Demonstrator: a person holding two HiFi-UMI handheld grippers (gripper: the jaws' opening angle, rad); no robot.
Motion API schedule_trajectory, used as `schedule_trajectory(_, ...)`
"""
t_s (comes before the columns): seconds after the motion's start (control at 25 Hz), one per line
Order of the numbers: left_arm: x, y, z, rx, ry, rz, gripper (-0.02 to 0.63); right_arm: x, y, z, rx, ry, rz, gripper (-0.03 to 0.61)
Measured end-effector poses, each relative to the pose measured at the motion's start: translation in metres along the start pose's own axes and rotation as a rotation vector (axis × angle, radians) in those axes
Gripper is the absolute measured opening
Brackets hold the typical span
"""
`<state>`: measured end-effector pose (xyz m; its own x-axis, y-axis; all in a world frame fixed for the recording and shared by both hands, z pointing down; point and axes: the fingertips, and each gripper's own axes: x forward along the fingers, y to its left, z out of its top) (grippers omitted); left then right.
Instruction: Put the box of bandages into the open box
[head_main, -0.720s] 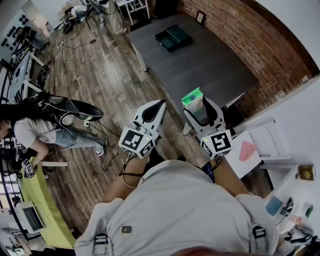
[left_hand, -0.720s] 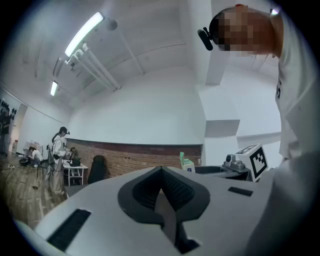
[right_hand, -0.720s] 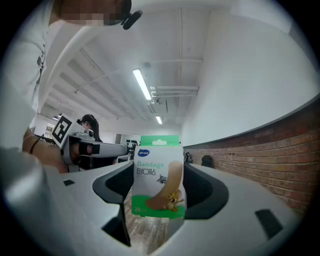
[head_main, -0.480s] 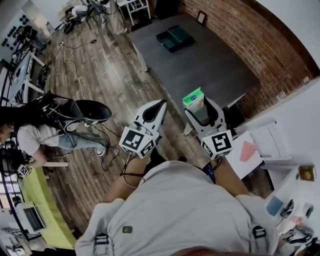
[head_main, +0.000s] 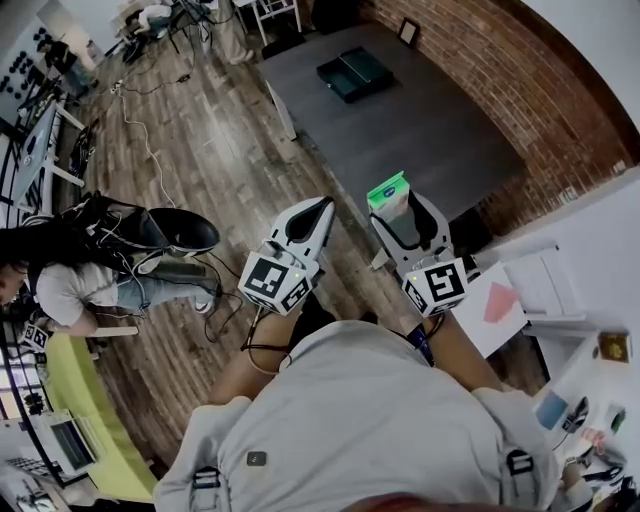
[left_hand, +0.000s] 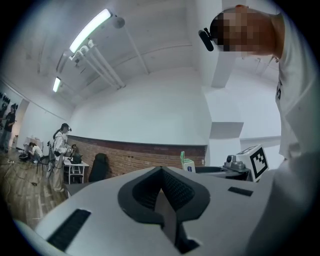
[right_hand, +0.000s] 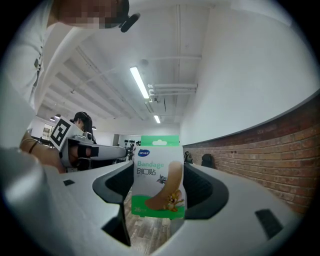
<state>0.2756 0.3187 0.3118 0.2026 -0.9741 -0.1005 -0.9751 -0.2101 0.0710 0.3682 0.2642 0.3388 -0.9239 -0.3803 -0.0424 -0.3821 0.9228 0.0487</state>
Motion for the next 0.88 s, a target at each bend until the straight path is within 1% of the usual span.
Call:
schedule_trajectory(0.24, -0.005, 0.064, 0.006, -0.007, -0.009, -0.016, 0.015, 0.063, 0.018, -0.002, -0.009, 0.011, -0.011, 0.305)
schedule_trajectory(0.52, -0.014, 0.149, 0.026, -0.002, -0.011, -0.045, 0.014, 0.15, 0.044, 0.006, -0.007, 0.012, -0.031, 0.305)
schedule_trajectory(0.72, -0.022, 0.196, 0.034, -0.004, 0.001, -0.055, 0.015, 0.2, 0.064, 0.009, -0.001, 0.021, -0.03, 0.305)
schedule_trajectory(0.88, -0.017, 0.222, 0.035, -0.002, 0.008, -0.053, 0.015, 0.228, 0.061, 0.006, 0.012, 0.025, -0.027, 0.305)
